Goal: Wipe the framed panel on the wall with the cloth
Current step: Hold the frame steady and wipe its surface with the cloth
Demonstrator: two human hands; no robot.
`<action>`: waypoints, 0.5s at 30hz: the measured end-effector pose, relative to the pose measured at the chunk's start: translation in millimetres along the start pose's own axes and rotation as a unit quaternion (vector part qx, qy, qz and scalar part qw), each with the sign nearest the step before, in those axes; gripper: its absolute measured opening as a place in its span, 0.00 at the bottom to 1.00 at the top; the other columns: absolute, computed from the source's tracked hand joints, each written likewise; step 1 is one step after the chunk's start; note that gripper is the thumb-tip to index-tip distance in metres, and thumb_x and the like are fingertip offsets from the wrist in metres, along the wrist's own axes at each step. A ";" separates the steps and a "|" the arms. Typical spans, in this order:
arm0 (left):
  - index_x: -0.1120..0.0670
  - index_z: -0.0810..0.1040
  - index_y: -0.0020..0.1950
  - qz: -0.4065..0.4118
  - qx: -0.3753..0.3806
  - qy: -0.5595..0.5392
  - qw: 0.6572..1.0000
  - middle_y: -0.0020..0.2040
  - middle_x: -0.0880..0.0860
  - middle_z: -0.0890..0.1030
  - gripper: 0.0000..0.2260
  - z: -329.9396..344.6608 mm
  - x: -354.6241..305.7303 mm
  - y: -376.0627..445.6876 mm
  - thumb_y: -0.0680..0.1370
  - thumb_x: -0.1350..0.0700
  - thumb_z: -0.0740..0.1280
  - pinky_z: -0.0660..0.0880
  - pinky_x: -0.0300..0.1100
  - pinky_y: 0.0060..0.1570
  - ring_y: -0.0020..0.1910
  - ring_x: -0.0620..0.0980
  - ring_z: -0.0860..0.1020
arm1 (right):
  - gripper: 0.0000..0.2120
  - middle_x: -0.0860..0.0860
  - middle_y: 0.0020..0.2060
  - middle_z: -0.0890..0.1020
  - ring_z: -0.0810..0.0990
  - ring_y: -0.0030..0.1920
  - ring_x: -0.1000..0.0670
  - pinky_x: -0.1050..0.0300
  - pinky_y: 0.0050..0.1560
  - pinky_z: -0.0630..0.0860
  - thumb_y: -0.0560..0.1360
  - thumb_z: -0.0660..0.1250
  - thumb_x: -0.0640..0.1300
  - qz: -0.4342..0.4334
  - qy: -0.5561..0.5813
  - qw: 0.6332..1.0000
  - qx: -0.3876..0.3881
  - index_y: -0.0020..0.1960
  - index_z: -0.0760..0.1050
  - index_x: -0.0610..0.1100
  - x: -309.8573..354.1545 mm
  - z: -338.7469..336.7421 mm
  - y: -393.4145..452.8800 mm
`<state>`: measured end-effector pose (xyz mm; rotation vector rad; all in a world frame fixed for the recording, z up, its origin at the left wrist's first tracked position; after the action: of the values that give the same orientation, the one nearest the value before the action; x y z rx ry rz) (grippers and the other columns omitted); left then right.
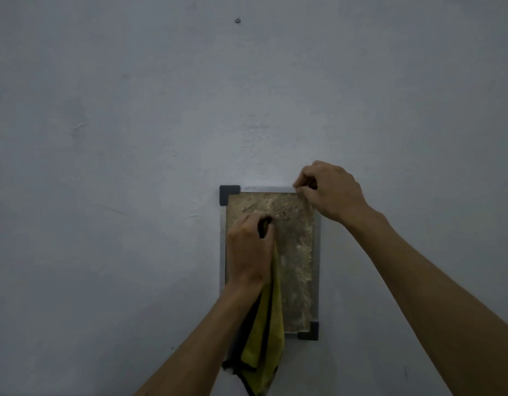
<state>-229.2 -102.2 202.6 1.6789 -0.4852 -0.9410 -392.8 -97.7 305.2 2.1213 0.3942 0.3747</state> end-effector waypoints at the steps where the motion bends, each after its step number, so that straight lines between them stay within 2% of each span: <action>1: 0.55 0.84 0.54 0.001 -0.013 0.001 1.000 0.48 0.51 0.85 0.06 -6.2 3.2 3.2 0.77 0.60 0.73 0.74 0.28 0.50 0.46 0.43 0.80 | 0.03 0.55 0.46 0.79 0.79 0.48 0.51 0.50 0.49 0.79 0.77 0.69 0.46 0.000 0.001 1.000 -0.001 0.47 0.82 0.51 -0.3 -0.4 0.1; 4: 0.54 0.85 0.51 -0.041 -0.097 -0.005 0.994 0.44 0.49 0.84 0.04 -28.7 17.5 13.3 0.77 0.60 0.74 0.79 0.36 0.47 0.42 0.44 0.81 | 0.03 0.55 0.46 0.79 0.79 0.48 0.52 0.51 0.48 0.78 0.77 0.69 0.47 0.001 -0.002 1.000 -0.006 0.47 0.82 0.51 -0.5 -0.5 0.5; 6: 0.54 0.85 0.50 -0.058 -0.114 -0.010 0.992 0.44 0.48 0.84 0.04 -30.5 18.2 14.6 0.77 0.60 0.73 0.80 0.38 0.47 0.42 0.43 0.80 | 0.03 0.55 0.46 0.79 0.79 0.48 0.51 0.51 0.48 0.78 0.77 0.68 0.46 -0.001 -0.006 1.000 -0.006 0.47 0.82 0.51 0.7 0.3 0.8; 8: 0.55 0.84 0.52 -0.024 -0.071 -0.007 0.997 0.46 0.50 0.84 0.05 -20.2 11.1 10.3 0.77 0.60 0.73 0.80 0.38 0.49 0.43 0.44 0.81 | 0.04 0.55 0.47 0.79 0.79 0.48 0.51 0.50 0.49 0.79 0.78 0.68 0.46 -0.001 -0.012 1.000 -0.006 0.48 0.82 0.50 1.0 0.3 0.6; 11: 0.56 0.84 0.54 0.052 0.049 0.024 0.997 0.50 0.54 0.85 0.06 -6.4 2.5 1.0 0.78 0.61 0.72 0.80 0.43 0.53 0.47 0.49 0.82 | 0.04 0.55 0.47 0.79 0.79 0.48 0.51 0.50 0.48 0.79 0.78 0.68 0.46 -0.001 -0.016 1.000 -0.005 0.48 0.82 0.50 1.6 0.9 0.4; 12: 0.57 0.84 0.54 0.068 0.068 0.035 0.995 0.50 0.54 0.85 0.05 -7.3 2.1 3.8 0.79 0.60 0.71 0.80 0.43 0.53 0.47 0.50 0.82 | 0.04 0.55 0.47 0.79 0.79 0.48 0.51 0.50 0.48 0.79 0.78 0.68 0.46 0.000 -0.016 1.000 -0.004 0.48 0.82 0.50 1.6 1.0 0.1; 15: 0.57 0.84 0.52 0.074 0.039 0.046 0.995 0.49 0.54 0.85 0.05 -17.9 3.0 26.6 0.78 0.61 0.71 0.79 0.41 0.51 0.46 0.50 0.82 | 0.04 0.55 0.46 0.79 0.79 0.48 0.51 0.50 0.48 0.79 0.78 0.68 0.46 0.000 -0.014 1.000 -0.003 0.48 0.82 0.50 2.1 0.4 0.9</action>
<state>-209.5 -101.9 228.0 1.7236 -0.5830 -0.7420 -390.6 -97.6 306.0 2.1178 0.3761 0.3464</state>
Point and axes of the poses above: each hand's wrist, its own y-axis towards the middle knuckle, its own z-axis out of the palm, x = y × z, the point moved 3 cm from there along y, towards the middle knuckle
